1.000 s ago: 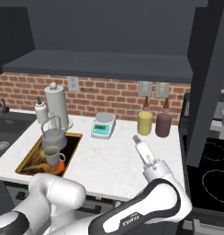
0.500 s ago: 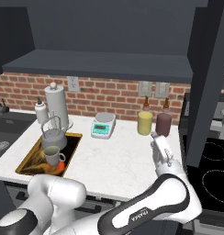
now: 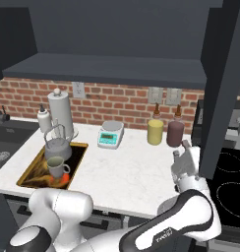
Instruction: Pick the kettle from the counter and place it on the tray. Then pick the mug from the cabinet and place it on the tray. Then close the cabinet doors.
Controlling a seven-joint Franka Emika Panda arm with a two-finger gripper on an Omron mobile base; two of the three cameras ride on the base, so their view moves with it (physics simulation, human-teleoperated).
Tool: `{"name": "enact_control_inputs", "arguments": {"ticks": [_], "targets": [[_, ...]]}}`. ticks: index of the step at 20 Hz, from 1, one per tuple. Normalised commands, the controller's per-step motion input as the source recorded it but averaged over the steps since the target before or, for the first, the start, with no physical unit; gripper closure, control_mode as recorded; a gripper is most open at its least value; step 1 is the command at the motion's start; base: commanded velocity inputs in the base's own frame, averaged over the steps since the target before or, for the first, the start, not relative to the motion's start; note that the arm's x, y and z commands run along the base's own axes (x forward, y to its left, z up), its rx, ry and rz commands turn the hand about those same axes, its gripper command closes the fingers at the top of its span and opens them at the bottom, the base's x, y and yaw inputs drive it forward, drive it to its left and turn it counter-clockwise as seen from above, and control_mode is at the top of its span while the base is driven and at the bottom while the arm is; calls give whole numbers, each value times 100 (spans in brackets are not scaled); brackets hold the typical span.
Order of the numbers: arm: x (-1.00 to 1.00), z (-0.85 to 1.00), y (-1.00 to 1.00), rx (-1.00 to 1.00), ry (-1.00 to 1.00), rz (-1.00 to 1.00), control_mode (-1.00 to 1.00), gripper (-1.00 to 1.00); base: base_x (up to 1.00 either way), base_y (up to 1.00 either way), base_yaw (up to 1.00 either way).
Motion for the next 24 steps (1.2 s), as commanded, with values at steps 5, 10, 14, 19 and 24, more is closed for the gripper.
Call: {"name": "enact_control_inputs", "arguments": {"ticks": [5,10,14,19,24], "targets": [[2,17,-40,10,8,0,-100,-100,0,0,0],[8,1,-30,0,7,0,-100,-100,0,0,0],[24,0,-21,0,11,0,-100,-100,0,0,0],[34,0,-18,1,16,0,-100,-100,0,0,0],[31,-7,-14,9,4,0,-100,-100,0,0,0]]}}
